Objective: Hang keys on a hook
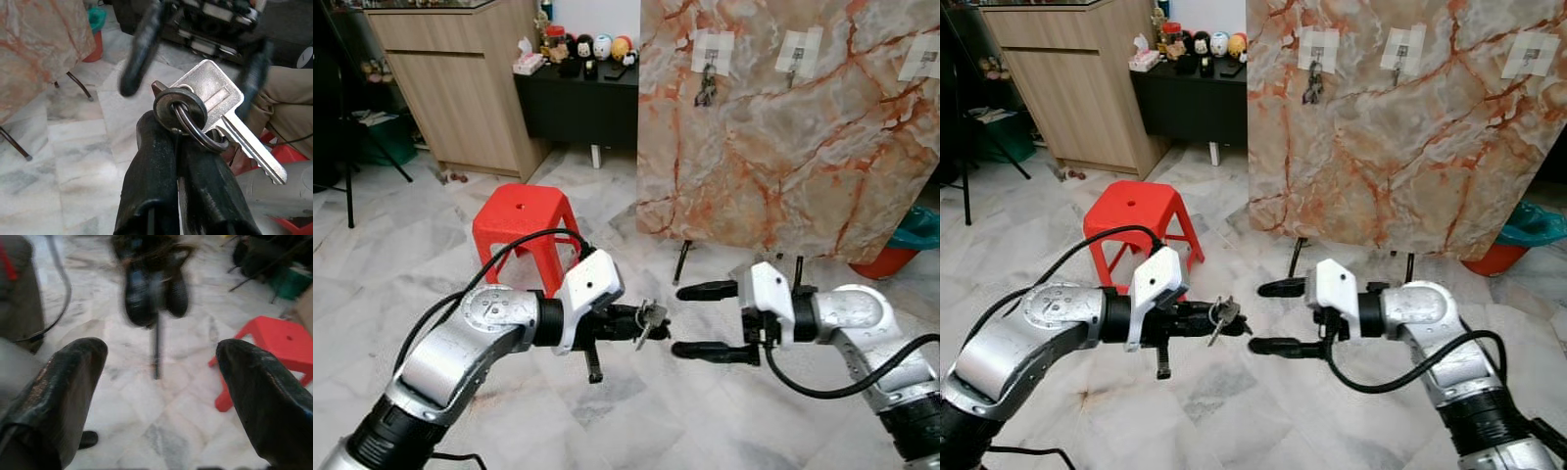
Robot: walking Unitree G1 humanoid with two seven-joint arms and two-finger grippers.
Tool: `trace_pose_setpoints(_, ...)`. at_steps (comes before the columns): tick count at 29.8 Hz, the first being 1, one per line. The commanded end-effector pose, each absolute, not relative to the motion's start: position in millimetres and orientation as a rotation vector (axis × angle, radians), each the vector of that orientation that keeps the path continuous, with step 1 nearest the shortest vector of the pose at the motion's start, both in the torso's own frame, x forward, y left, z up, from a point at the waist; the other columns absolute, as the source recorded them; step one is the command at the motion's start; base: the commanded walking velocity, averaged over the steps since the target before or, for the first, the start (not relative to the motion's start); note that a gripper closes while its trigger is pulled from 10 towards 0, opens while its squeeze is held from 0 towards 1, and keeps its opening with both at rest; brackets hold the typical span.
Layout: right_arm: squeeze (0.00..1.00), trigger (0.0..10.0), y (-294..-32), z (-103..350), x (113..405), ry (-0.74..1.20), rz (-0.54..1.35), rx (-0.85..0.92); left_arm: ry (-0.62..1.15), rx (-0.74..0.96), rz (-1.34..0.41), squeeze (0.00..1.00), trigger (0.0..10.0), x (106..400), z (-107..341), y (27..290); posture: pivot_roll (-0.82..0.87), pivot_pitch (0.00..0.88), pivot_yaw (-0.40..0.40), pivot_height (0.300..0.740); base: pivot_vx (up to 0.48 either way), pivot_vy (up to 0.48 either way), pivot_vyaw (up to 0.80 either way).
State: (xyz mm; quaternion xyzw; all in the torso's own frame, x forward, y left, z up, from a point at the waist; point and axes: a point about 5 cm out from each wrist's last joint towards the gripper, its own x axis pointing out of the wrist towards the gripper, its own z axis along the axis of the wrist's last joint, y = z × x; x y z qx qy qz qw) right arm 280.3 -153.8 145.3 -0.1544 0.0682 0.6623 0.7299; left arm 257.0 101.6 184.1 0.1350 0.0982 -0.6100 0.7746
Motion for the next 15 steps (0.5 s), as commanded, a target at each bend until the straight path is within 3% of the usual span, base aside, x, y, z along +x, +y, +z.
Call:
trace_pose_setpoints(1, 1.00, 10.0, -149.2, 146.7, 276.4, 0.139, 1.500, -0.376, 0.210, 0.315, -1.325, 0.00, 10.0, 256.8, 186.7, 98.7, 0.02, 0.000, -0.002, 0.740, 0.000, 0.000, 0.00)
trace_pose_setpoints(4, 1.00, 10.0, -146.8, 144.6, 278.1, 0.122, 1.484, -0.403, 0.204, 0.310, -1.328, 0.00, 10.0, 256.4, 188.1, 97.7, 0.02, 0.000, -0.002, 0.740, 0.000, 0.000, 0.00)
trace_pose_setpoints(5, 0.41, 10.0, -145.6, 144.1, 280.5, 0.104, 1.464, -0.423, 0.200, 0.307, -1.332, 0.00, 10.0, 255.7, 189.0, 96.6, 0.02, 0.000, -0.002, 0.740, 0.000, 0.000, 0.00)
trace_pose_setpoints(6, 0.41, 10.0, -145.6, 144.1, 280.5, 0.104, 1.464, -0.423, 0.200, 0.307, -1.332, 0.00, 10.0, 255.7, 189.0, 96.6, 0.02, 0.000, -0.002, 0.740, 0.000, 0.000, 0.00)
trace_pose_setpoints(7, 0.00, 10.0, -145.5, 143.4, 281.2, 0.109, 1.461, -0.431, 0.199, 0.303, -1.335, 0.00, 10.0, 255.2, 189.2, 96.0, 0.02, 0.000, -0.002, 0.740, 0.000, 0.000, 0.00)
trace_pose_setpoints(15, 0.00, 10.0, -144.1, 139.6, 288.4, 0.115, 1.412, -0.469, 0.197, 0.299, -1.350, 0.00, 10.0, 254.0, 190.4, 94.2, 0.02, 0.000, -0.004, 0.740, 0.000, 0.000, 0.00)
